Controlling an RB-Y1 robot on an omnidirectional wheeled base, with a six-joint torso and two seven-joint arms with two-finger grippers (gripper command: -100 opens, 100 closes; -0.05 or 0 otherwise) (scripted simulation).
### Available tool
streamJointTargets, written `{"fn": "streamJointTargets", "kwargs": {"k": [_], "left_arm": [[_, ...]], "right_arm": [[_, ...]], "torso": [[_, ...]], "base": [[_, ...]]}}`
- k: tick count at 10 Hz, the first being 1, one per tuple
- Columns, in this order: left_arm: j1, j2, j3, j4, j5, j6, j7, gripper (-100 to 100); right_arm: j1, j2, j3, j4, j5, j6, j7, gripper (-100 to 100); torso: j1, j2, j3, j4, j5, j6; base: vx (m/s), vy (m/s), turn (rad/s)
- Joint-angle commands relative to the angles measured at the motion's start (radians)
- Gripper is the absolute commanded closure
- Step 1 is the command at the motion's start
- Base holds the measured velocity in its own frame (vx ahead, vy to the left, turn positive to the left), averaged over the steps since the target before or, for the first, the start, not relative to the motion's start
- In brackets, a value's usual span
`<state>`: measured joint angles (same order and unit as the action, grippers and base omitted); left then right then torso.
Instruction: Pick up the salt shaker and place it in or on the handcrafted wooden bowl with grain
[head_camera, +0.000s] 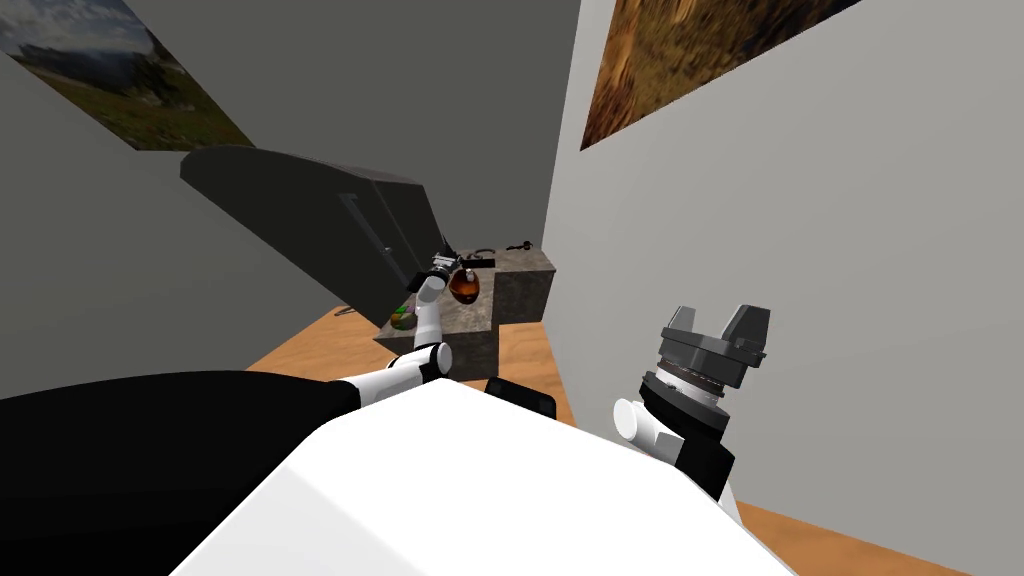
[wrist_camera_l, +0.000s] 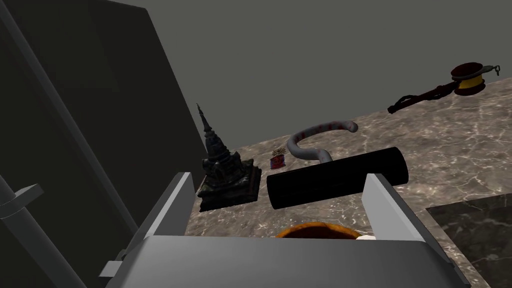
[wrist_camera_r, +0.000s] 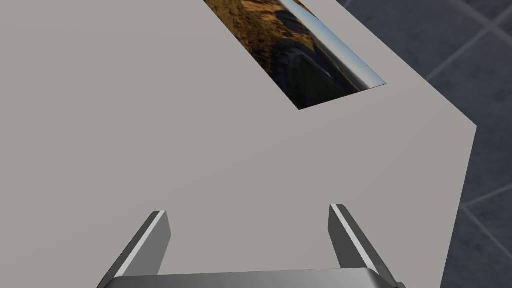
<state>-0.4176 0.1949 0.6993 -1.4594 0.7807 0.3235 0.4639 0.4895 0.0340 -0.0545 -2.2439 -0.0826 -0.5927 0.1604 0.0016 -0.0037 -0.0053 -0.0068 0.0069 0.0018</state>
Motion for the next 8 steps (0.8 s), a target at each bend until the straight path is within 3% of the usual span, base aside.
{"fn": "streamJointTargets", "kwargs": {"k": [1, 2, 3, 8], "left_arm": [[-0.018, 0.019, 0.016, -0.003, 0.000, 0.038, 0.006, -100], [-0.010, 0.015, 0.008, 0.001, 0.004, 0.020, 0.003, -100], [-0.011, 0.016, 0.009, 0.001, 0.004, 0.024, 0.003, 0], [-0.011, 0.016, 0.008, 0.001, 0.004, 0.024, 0.003, 0]], "right_arm": [[0.000, 0.000, 0.000, 0.000, 0.000, 0.000, 0.000, 0], [0.000, 0.000, 0.000, 0.000, 0.000, 0.000, 0.000, 0], [0.000, 0.000, 0.000, 0.000, 0.000, 0.000, 0.000, 0], [0.000, 0.000, 0.000, 0.000, 0.000, 0.000, 0.000, 0]], "torso": [[0.000, 0.000, 0.000, 0.000, 0.000, 0.000], [0.000, 0.000, 0.000, 0.000, 0.000, 0.000], [0.002, 0.000, 0.000, 0.000, 0.000, 0.000], [0.005, 0.001, 0.000, 0.000, 0.001, 0.000]], "base": [[0.013, -0.077, 0.079], [0.006, -0.034, 0.019], [0.001, -0.007, -0.003], [0.000, 0.000, 0.000]]}}
